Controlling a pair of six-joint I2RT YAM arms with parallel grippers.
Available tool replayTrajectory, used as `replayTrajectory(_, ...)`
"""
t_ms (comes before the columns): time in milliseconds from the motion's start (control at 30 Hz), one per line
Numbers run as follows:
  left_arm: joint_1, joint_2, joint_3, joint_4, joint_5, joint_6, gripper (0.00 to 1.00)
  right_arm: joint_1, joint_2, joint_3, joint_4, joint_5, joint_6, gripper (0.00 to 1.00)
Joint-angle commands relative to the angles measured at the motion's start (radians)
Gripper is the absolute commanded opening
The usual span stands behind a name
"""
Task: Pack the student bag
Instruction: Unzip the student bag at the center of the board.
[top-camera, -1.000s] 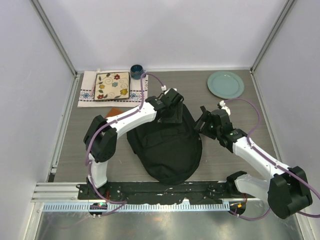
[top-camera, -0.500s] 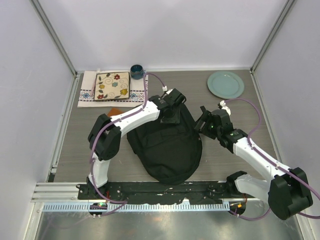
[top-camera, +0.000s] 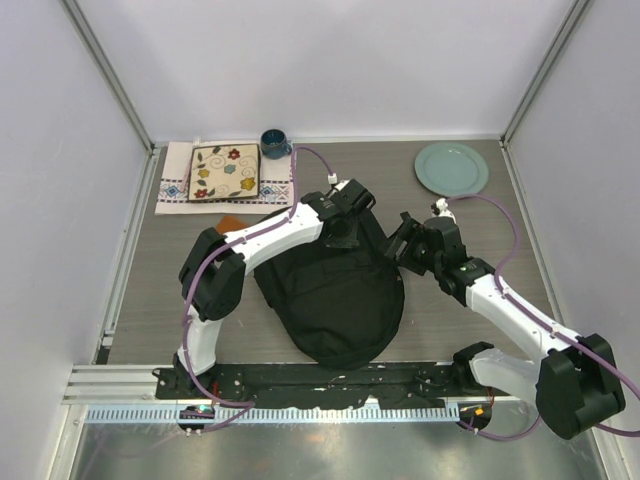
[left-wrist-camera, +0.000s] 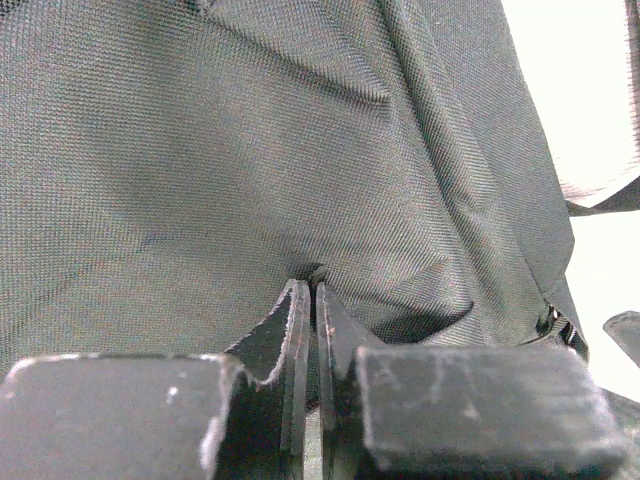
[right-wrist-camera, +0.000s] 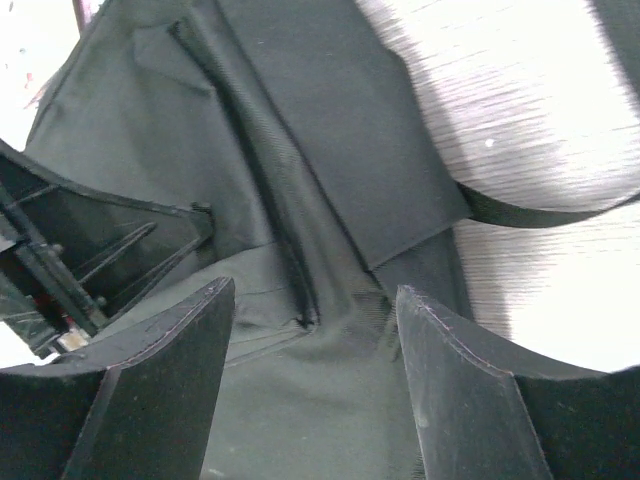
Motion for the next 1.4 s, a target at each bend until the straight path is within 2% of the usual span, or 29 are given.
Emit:
replayTrajectory(0,-0.009,0.016,0.019,0.02,0.035,0.002,0.02,-0.005,0.032,-0.005,0.123,-0.129,0.022,0.71)
replayTrajectory(367,-0.009,-0.022,-0.033,0.078,0.063,0.002,0.0,-0.005,0.13,-0.027,0.255,-0.273,0.039,0.7)
replayTrajectory(700,-0.009,-0.059,-0.061,0.11,0.071,-0.001,0.0,-0.005,0.219,-0.036,0.331,-0.331,0.055,0.47)
replayTrajectory(733,-0.01,-0.062,-0.066,0.112,0.071,-0.001,0.0,-0.005,0.216,-0.038,0.331,-0.33,0.056,0.31)
replayTrajectory(767,-0.009,-0.064,-0.069,0.115,0.069,-0.001,0.0,-0.005,0.211,-0.041,0.325,-0.315,0.056,0.19)
replayTrajectory(833,-0.009,-0.073,-0.079,0.118,0.068,-0.003,0.0,-0.005,0.19,-0.05,0.317,-0.292,0.056,0.01)
replayTrajectory(1033,-0.006,-0.134,-0.127,0.133,0.026,0.013,0.0,-0.005,0.106,-0.076,0.24,-0.172,0.042,0.01)
replayTrajectory(1367,0.005,-0.22,-0.201,0.156,-0.012,0.04,0.0,-0.004,0.003,-0.136,0.177,-0.088,0.048,0.01)
